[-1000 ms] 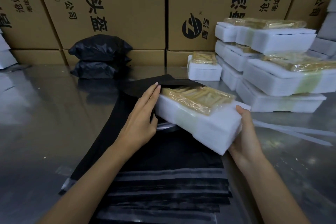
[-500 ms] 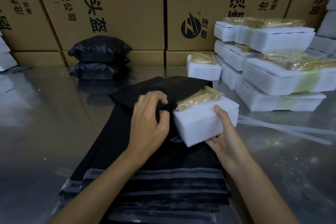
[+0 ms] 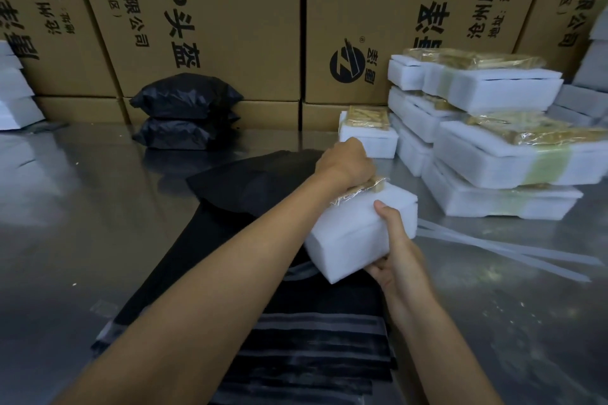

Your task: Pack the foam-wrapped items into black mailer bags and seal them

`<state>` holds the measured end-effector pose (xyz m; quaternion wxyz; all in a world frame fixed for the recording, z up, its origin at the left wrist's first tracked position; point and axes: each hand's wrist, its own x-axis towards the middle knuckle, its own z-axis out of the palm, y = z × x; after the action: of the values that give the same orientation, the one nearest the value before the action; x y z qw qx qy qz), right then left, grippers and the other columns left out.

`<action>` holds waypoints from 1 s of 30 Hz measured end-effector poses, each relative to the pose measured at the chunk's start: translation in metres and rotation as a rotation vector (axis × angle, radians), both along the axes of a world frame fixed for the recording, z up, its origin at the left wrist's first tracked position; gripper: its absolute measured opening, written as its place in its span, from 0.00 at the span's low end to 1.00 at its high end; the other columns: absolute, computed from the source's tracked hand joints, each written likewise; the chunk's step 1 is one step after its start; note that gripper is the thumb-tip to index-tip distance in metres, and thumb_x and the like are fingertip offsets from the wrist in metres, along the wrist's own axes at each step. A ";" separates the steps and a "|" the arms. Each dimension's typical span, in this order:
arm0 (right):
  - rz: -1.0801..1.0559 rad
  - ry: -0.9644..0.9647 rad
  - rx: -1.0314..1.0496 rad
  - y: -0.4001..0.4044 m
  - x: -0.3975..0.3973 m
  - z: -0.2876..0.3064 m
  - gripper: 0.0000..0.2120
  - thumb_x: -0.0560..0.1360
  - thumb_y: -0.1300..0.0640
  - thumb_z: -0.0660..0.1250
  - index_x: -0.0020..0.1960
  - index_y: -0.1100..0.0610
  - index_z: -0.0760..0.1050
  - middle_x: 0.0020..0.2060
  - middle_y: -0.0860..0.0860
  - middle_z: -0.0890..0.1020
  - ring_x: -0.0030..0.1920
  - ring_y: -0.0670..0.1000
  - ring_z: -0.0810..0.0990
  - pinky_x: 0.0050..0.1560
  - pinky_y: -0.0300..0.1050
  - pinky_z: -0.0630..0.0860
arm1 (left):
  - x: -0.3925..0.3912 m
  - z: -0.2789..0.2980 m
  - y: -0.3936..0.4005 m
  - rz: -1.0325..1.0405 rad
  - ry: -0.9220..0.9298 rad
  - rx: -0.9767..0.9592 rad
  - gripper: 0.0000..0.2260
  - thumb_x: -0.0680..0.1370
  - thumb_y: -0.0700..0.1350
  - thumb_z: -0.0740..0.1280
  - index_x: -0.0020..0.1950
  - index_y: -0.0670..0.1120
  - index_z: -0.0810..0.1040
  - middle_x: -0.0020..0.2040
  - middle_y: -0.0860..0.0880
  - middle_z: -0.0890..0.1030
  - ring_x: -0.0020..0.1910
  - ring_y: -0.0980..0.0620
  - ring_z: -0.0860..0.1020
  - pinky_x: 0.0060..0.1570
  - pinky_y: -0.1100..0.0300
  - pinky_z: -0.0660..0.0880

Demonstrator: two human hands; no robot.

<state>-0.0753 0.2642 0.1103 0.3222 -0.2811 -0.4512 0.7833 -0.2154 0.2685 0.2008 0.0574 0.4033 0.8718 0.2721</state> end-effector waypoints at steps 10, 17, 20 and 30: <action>0.029 -0.056 -0.044 -0.002 -0.005 0.001 0.17 0.79 0.45 0.67 0.55 0.59 0.80 0.45 0.53 0.86 0.42 0.50 0.86 0.36 0.42 0.83 | 0.062 -0.003 -0.033 -0.121 0.012 0.330 0.17 0.79 0.36 0.59 0.65 0.47 0.78 0.59 0.45 0.82 0.61 0.44 0.77 0.60 0.53 0.74; 0.083 0.010 -0.092 -0.002 0.000 0.005 0.19 0.76 0.45 0.71 0.60 0.57 0.80 0.52 0.55 0.87 0.51 0.52 0.86 0.42 0.43 0.83 | 0.053 -0.012 -0.062 -0.195 0.139 0.479 0.14 0.82 0.45 0.63 0.67 0.48 0.77 0.66 0.48 0.78 0.70 0.49 0.71 0.73 0.47 0.61; 0.089 0.021 -0.146 -0.003 0.003 0.008 0.21 0.71 0.45 0.74 0.59 0.55 0.79 0.51 0.54 0.87 0.51 0.51 0.87 0.49 0.45 0.81 | 0.013 -0.025 -0.090 0.268 0.125 0.467 0.23 0.81 0.54 0.62 0.75 0.50 0.65 0.79 0.46 0.57 0.78 0.46 0.56 0.73 0.42 0.55; 0.040 0.196 -0.299 -0.021 -0.013 0.020 0.19 0.77 0.52 0.70 0.65 0.58 0.77 0.55 0.57 0.85 0.57 0.54 0.84 0.60 0.50 0.79 | 0.009 -0.075 -0.112 0.297 -0.466 0.418 0.25 0.84 0.61 0.45 0.71 0.48 0.66 0.66 0.43 0.75 0.53 0.48 0.72 0.52 0.54 0.66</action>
<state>-0.0880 0.2435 0.1303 0.3036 -0.2390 -0.3018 0.8716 -0.2068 0.1569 0.1257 0.1308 0.2021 0.8100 0.5348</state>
